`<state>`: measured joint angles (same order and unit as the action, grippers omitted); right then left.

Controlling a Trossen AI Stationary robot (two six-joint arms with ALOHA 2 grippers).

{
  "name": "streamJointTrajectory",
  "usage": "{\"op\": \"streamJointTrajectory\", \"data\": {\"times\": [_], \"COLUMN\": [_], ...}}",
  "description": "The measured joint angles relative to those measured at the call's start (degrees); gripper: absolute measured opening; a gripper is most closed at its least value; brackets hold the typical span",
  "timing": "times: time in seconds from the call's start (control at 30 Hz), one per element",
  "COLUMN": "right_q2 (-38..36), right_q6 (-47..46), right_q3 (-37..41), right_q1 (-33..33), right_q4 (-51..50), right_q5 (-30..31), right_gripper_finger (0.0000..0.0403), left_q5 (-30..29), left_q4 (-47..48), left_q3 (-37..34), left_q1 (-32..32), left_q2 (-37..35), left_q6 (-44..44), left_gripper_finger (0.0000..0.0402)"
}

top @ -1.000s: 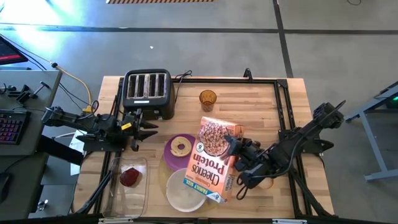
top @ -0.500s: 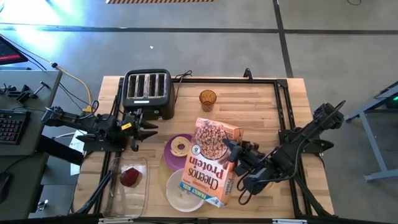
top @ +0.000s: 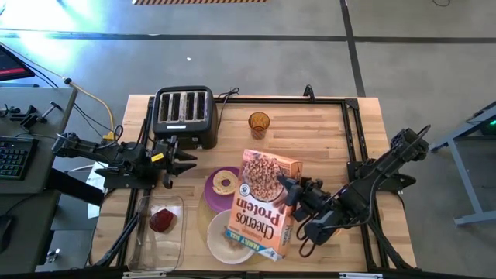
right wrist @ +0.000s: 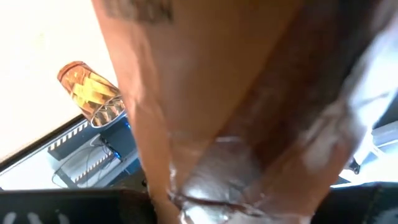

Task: Arrange a breakfast setting
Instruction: Pour the cereal from the box into the white bowl

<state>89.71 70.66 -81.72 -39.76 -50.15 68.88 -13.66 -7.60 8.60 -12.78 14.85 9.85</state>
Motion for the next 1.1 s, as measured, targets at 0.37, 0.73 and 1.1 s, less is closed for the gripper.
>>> {"op": "streamJointTrajectory", "data": {"times": [0.37,0.73,1.1], "right_q2": [0.0,0.0,0.0], "right_q6": [2.7,5.7,6.1], "right_q3": [0.0,0.0,0.0], "right_q1": [0.8,3.4,3.4], "right_q4": [-0.2,-0.4,0.3], "right_q5": [1.0,0.9,0.3], "right_gripper_finger": [0.0161,0.0161,0.0150], "left_q5": [0.0,1.7,1.7], "left_q4": [0.0,0.0,-2.2], "left_q3": [0.0,0.0,0.0], "left_q1": [0.0,0.0,0.0], "left_q2": [0.0,0.0,0.0], "left_q6": [-1.0,0.0,0.5], "left_gripper_finger": [0.0104,0.0104,0.0104]}}
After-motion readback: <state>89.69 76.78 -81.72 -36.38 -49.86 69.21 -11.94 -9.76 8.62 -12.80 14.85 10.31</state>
